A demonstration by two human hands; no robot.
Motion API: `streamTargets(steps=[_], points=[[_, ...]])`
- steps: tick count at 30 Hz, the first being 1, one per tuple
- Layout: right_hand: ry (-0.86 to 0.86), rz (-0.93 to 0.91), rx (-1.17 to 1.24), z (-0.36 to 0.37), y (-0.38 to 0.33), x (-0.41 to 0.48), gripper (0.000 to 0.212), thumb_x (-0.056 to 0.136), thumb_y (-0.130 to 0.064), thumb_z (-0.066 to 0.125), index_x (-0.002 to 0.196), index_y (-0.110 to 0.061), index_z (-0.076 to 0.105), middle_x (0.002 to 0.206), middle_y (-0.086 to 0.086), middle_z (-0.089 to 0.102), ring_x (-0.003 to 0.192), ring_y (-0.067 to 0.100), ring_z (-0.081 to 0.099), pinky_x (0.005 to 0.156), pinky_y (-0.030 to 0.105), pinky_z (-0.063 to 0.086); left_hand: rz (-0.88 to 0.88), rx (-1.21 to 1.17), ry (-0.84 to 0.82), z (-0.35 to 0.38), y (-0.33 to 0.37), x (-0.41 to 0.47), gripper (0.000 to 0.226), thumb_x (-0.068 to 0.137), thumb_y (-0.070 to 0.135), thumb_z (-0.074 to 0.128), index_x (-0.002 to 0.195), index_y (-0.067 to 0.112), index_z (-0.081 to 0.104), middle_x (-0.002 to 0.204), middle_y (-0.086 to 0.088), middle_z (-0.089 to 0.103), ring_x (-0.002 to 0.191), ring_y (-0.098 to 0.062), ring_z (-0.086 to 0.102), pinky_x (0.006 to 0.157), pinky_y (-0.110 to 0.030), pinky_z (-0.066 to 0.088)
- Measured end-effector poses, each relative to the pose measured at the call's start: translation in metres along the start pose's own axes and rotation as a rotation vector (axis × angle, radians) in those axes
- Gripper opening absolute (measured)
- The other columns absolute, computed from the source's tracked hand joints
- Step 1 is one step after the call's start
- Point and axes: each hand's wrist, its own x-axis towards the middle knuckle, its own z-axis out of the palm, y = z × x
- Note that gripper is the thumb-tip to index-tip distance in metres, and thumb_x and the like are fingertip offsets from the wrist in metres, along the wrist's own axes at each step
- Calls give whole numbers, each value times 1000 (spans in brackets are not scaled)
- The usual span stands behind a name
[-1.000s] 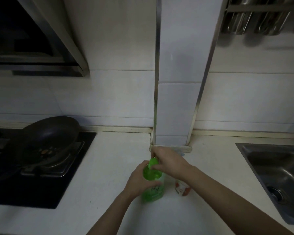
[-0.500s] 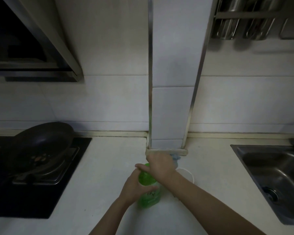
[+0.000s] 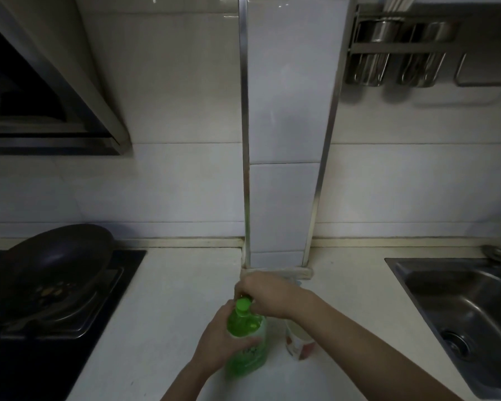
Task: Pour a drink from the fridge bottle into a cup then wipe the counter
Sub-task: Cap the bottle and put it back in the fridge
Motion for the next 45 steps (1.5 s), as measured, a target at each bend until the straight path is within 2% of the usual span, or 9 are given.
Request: streamTargets(steps=[7,11,16,25,29,33,37,41,45], points=[[-29,-65,-221,5,-4,8,20,88,-18,64,97,-1,58,97,18,61,85,32,62,67,39,51,-6,35,-4,-1,-2,1,73,51,53,90,115,40,57,111,16,66,99,2,63,89,-33,55],[-29,-199,-237,2,0,6,17,87,-6,57,103,-7,60,98,11,62,87,26,61,64,32,43,-20,59,-19,-2,2,0,80,52,50,90,122,42,52,115,19,64,101,4,61,88,-25,54],[-17,-334,-265,-11,5,8,22,87,-8,58,108,-13,61,98,7,61,87,22,58,66,32,44,-19,83,-20,-3,2,-1,85,52,52,88,127,40,51,117,16,63,105,-1,61,91,-34,54],[-135,-211,-242,-7,4,13,23,87,-17,63,107,-8,62,103,10,64,97,26,60,81,40,49,-25,88,-14,-2,2,1,76,53,50,89,120,43,53,114,16,63,102,-1,62,88,-35,56],[-157,-104,-303,-9,-4,13,34,91,-35,60,98,-2,61,93,14,63,85,29,62,68,36,47,-27,88,-20,-3,4,-1,69,57,44,90,116,41,54,111,16,63,99,1,61,83,-26,54],[-54,20,-465,0,-18,7,52,101,-44,31,83,-5,61,77,7,57,70,24,60,55,30,36,-33,62,-18,-2,3,-4,68,59,41,91,115,45,52,113,20,62,101,7,59,79,-12,49],[126,135,-404,3,-14,7,62,100,-56,15,61,-15,42,57,-1,44,50,17,46,49,26,31,-41,46,-39,-2,5,-2,72,58,46,90,117,48,49,115,22,62,103,9,59,83,-16,50],[93,68,65,-5,-7,8,65,100,-55,19,89,-8,62,81,6,64,77,24,61,72,36,48,-40,44,-29,-2,3,-1,71,56,48,89,117,43,53,114,18,64,104,1,61,90,-32,54],[181,121,-215,-8,0,3,66,99,-57,18,68,-12,54,63,2,55,58,20,54,60,32,42,-17,56,-27,-2,4,-2,73,57,47,90,120,42,53,116,18,62,107,-1,59,90,-29,53]])
